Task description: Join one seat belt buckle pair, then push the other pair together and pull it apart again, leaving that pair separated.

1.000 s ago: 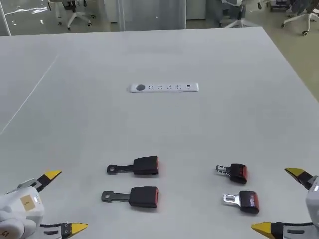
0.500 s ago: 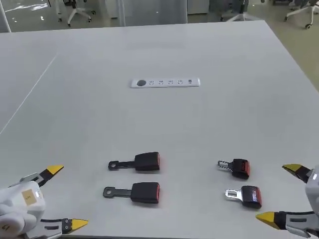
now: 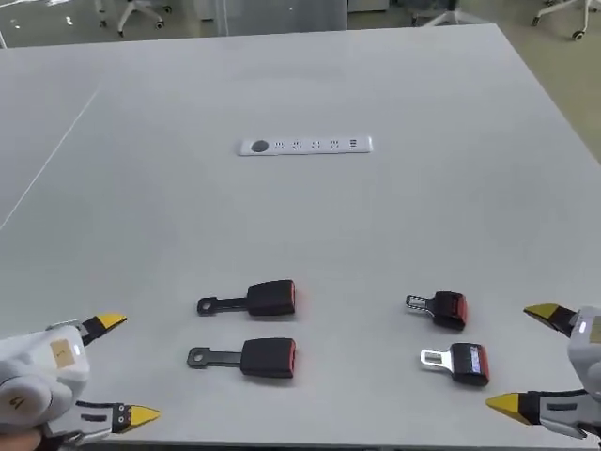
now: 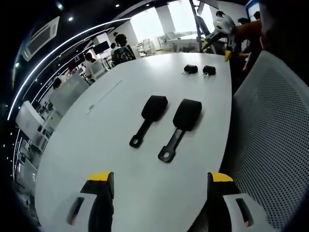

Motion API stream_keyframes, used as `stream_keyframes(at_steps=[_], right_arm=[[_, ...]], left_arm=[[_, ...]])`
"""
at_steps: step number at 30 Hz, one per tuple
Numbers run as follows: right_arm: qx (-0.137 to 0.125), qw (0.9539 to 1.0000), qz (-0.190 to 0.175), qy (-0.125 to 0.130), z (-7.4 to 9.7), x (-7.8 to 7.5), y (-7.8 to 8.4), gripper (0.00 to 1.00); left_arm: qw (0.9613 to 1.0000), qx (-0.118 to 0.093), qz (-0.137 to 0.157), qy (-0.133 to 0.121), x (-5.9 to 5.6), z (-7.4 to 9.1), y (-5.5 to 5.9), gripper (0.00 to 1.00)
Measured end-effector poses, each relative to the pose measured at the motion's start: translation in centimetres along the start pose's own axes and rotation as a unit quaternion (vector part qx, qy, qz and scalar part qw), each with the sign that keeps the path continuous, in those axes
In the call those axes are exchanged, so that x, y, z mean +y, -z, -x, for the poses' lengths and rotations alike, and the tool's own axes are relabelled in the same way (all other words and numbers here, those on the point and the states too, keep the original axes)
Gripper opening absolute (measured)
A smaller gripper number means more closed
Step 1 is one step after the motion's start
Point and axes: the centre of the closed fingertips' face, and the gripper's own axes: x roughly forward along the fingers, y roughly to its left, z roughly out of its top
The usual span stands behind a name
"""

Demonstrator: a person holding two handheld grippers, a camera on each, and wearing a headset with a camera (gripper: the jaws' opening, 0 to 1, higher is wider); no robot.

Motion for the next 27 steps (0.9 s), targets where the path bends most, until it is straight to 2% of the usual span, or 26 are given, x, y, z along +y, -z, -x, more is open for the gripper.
stream_keyframes(at_steps=[5, 7, 8, 10, 14, 15, 16, 18, 24, 27], right_arm=[[0.020, 0.9997, -0.006, -0.014, -0.6, 0.3, 0.9, 0.81], [0.025, 0.9994, -0.006, -0.024, -0.9, 0.6, 1.2, 0.80], [0.032, 0.9987, -0.009, -0.038, -1.1, 1.0, 1.5, 0.79], [0.036, 0.9985, -0.005, -0.041, -1.4, 1.0, 1.6, 0.78], [0.042, 0.9976, 0.002, -0.055, -1.7, 1.3, 1.5, 0.75], [0.044, 0.9972, 0.004, -0.060, -1.8, 1.3, 1.4, 0.74], [0.047, 0.9968, 0.002, -0.064, -1.9, 1.4, 1.5, 0.70], [0.053, 0.9959, -0.008, -0.074, -2.2, 1.5, 1.5, 0.66], [0.050, 0.9955, 0.010, -0.080, -3.0, 1.3, 0.8, 0.62], [0.053, 0.9937, 0.025, -0.095, -3.5, 1.5, 1.1, 0.62]], left_arm=[[0.9993, 0.024, -0.016, 0.024, -1.3, -1.3, -0.2, 0.83], [0.9980, 0.039, -0.035, 0.036, -1.3, -1.8, 0.2, 0.83], [0.9961, 0.054, -0.056, 0.041, -1.5, -2.1, 0.4, 0.84], [0.9939, 0.062, -0.079, 0.046, -1.7, -2.6, 0.3, 0.84], [0.9892, 0.077, -0.108, 0.063, -2.2, -3.7, 0.2, 0.84], [0.9862, 0.088, -0.123, 0.069, -2.5, -3.8, -0.3, 0.84], [0.9848, 0.091, -0.129, 0.073, -2.6, -4.0, -0.5, 0.84], [0.9843, 0.089, -0.130, 0.078, -2.8, -4.7, -1.2, 0.83], [0.9787, 0.085, -0.145, 0.117, -4.0, -6.3, -3.1, 0.77], [0.9780, 0.080, -0.146, 0.125, -4.1, -7.1, -3.9, 0.75]])
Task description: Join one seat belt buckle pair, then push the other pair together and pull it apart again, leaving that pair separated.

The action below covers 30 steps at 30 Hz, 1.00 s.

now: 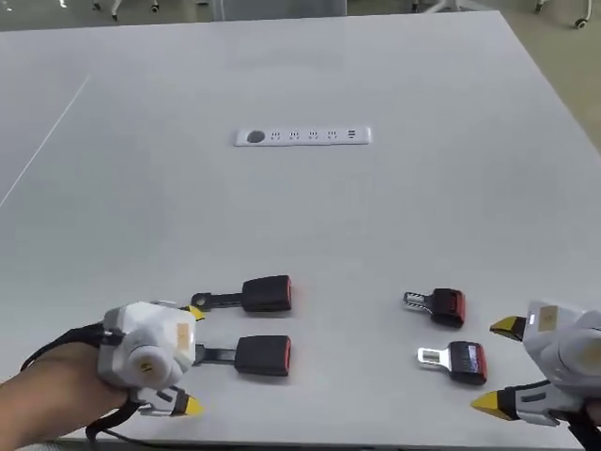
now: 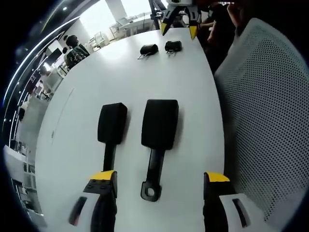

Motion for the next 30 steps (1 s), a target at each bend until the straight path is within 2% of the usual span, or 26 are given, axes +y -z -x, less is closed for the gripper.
stream_keyframes(at_steps=[3, 7, 12, 15, 18, 21, 25, 27, 30], right_arm=[[0.009, 0.9999, 0.007, -0.004, -0.4, -0.2, 0.4, 0.61], [0.014, 0.9997, 0.015, -0.015, -0.9, -0.3, 0.6, 0.58], [0.020, 0.9991, 0.024, -0.028, -1.7, -0.3, 0.8, 0.52], [0.028, 0.9986, 0.032, -0.031, -2.1, -0.6, 1.0, 0.50], [0.034, 0.9981, 0.038, -0.033, -2.1, -0.9, 0.9, 0.49], [0.039, 0.9976, 0.044, -0.037, -2.4, -1.4, 0.9, 0.48], [0.062, 0.9946, 0.062, -0.056, -2.9, -1.1, 1.2, 0.45], [0.072, 0.9926, 0.080, -0.055, -3.1, -1.4, 1.3, 0.44], [0.083, 0.9908, 0.084, -0.068, -3.4, -1.3, 1.3, 0.40]], left_arm=[[1.0000, -0.007, 0.000, 0.005, 0.2, -0.7, -0.9, 0.74], [0.9996, -0.011, -0.011, 0.022, -0.3, -1.8, -1.9, 0.73], [0.9990, -0.009, -0.027, 0.034, -0.3, -2.7, -2.9, 0.69], [0.9982, -0.008, -0.048, 0.037, 0.0, -3.1, -3.6, 0.66], [0.9979, -0.008, -0.049, 0.042, 0.3, -3.5, -3.9, 0.64], [0.9975, -0.012, -0.047, 0.052, 0.3, -3.8, -4.5, 0.57], [0.9954, -0.011, -0.052, 0.079, -0.4, -4.1, -5.0, 0.45], [0.9947, -0.011, -0.055, 0.086, -0.4, -4.2, -5.3, 0.42], [0.9929, -0.007, -0.062, 0.101, -0.7, -4.3, -5.4, 0.36]])
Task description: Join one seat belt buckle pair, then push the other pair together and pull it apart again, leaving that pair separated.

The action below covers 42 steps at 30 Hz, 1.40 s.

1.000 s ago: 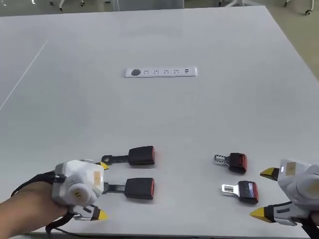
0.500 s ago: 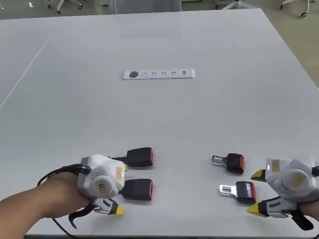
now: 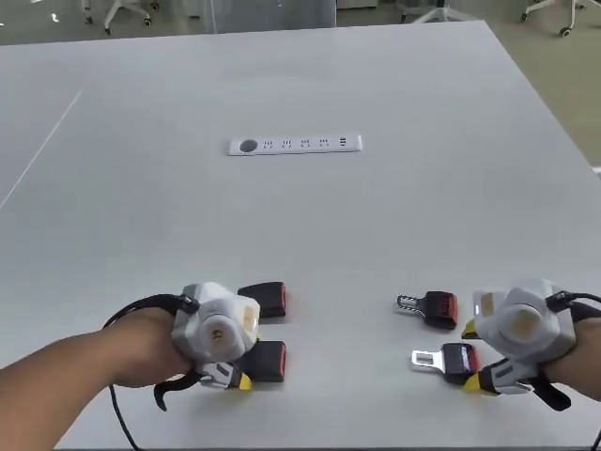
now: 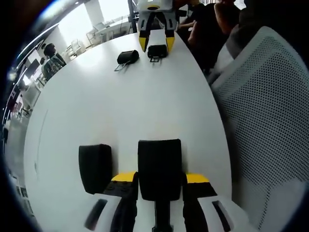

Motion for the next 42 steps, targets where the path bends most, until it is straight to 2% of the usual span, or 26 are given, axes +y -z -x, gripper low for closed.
stream_keyframes(at_steps=[2, 4, 11, 15, 20, 24, 28, 34, 42], right_arm=[[0.003, 1.0000, 0.005, -0.008, -0.20, 0.09, -0.01, 0.36], [0.009, 0.9999, 0.010, -0.008, -0.44, -0.02, -0.04, 0.36], [0.023, 0.9992, 0.027, -0.021, -0.47, -0.13, -0.21, 0.35], [0.033, 0.9985, 0.038, -0.024, -0.51, -0.10, -0.26, 0.35], [0.042, 0.9971, 0.055, -0.030, -0.58, 0.00, -0.43, 0.35], [0.041, 0.9974, 0.052, -0.028, -0.66, 0.02, -0.66, 0.35], [0.048, 0.9960, 0.069, -0.032, -0.74, 0.11, -0.79, 0.35], [0.056, 0.9949, 0.075, -0.036, -0.80, 0.09, -0.85, 0.35], [0.051, 0.9956, 0.070, -0.035, -0.82, 0.08, -0.86, 0.35]], left_arm=[[1.0000, 0.002, -0.008, 0.004, -0.05, 0.00, 0.00, 0.35], [0.9993, 0.003, -0.034, 0.015, -0.25, -0.07, -0.09, 0.35], [0.9991, 0.017, -0.017, 0.035, -0.19, -0.29, -0.09, 0.35], [0.9986, 0.023, -0.023, 0.042, -0.21, -0.27, -0.01, 0.35], [0.9987, 0.021, -0.024, 0.039, -0.32, -0.29, 0.00, 0.35], [0.9991, 0.020, -0.017, 0.034, -0.29, -0.31, -0.05, 0.34], [0.9993, 0.020, -0.007, 0.031, -0.24, -0.36, -0.11, 0.35], [0.9996, 0.014, 0.006, 0.026, -0.23, -0.35, -0.13, 0.35], [0.9995, 0.016, 0.011, 0.024, -0.22, -0.33, -0.07, 0.35]])
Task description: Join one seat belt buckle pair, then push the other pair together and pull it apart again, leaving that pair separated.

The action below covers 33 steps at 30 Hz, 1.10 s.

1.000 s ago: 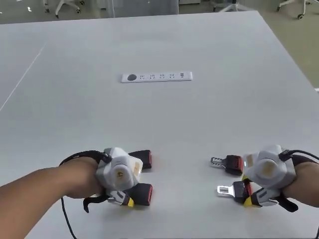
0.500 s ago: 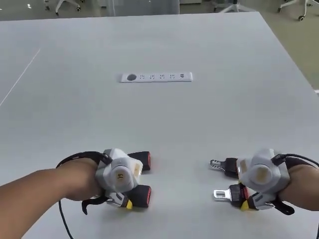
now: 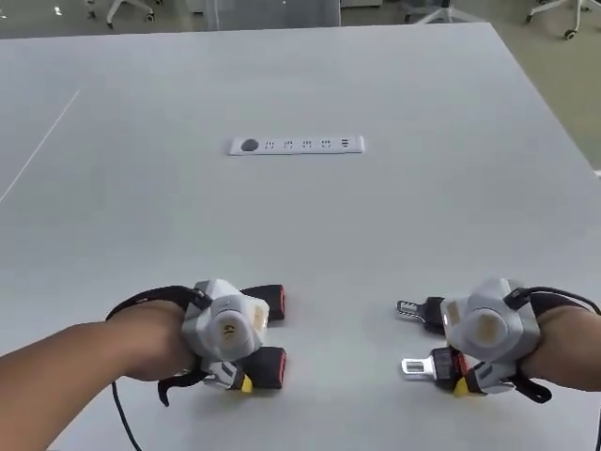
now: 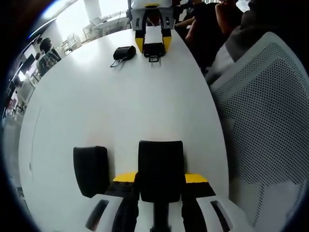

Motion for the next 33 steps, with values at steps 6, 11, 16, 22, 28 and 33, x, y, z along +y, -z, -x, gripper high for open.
stream_keyframes(at_steps=[6, 11, 16, 22, 28, 33], right_arm=[[-0.005, 0.9998, -0.018, 0.004, 0.0, 0.0, -0.1, 0.35], [-0.006, 0.9995, -0.029, 0.010, -0.1, 0.1, -0.3, 0.35], [-0.014, 0.9995, -0.021, 0.017, -0.2, 0.3, -1.0, 0.35], [-0.016, 0.9994, -0.021, 0.024, -0.4, 0.2, -2.0, 0.35], [-0.039, 0.9983, -0.038, 0.020, -0.8, 0.5, -3.5, 0.35], [-0.052, 0.9977, -0.039, 0.020, -1.1, 0.7, -4.6, 0.35]], left_arm=[[1.0000, 0.005, 0.003, -0.001, -0.1, 0.0, -0.1, 0.35], [1.0000, 0.007, 0.004, -0.001, -0.1, 0.0, -0.1, 0.35], [1.0000, 0.008, 0.002, -0.001, 0.0, 0.0, -0.1, 0.35], [0.9999, 0.013, 0.002, -0.001, 0.0, 0.0, -0.1, 0.35], [0.9999, 0.013, 0.006, -0.002, 0.0, 0.0, -0.1, 0.34], [0.9999, 0.012, 0.011, -0.004, 0.1, -0.1, -0.1, 0.34]])
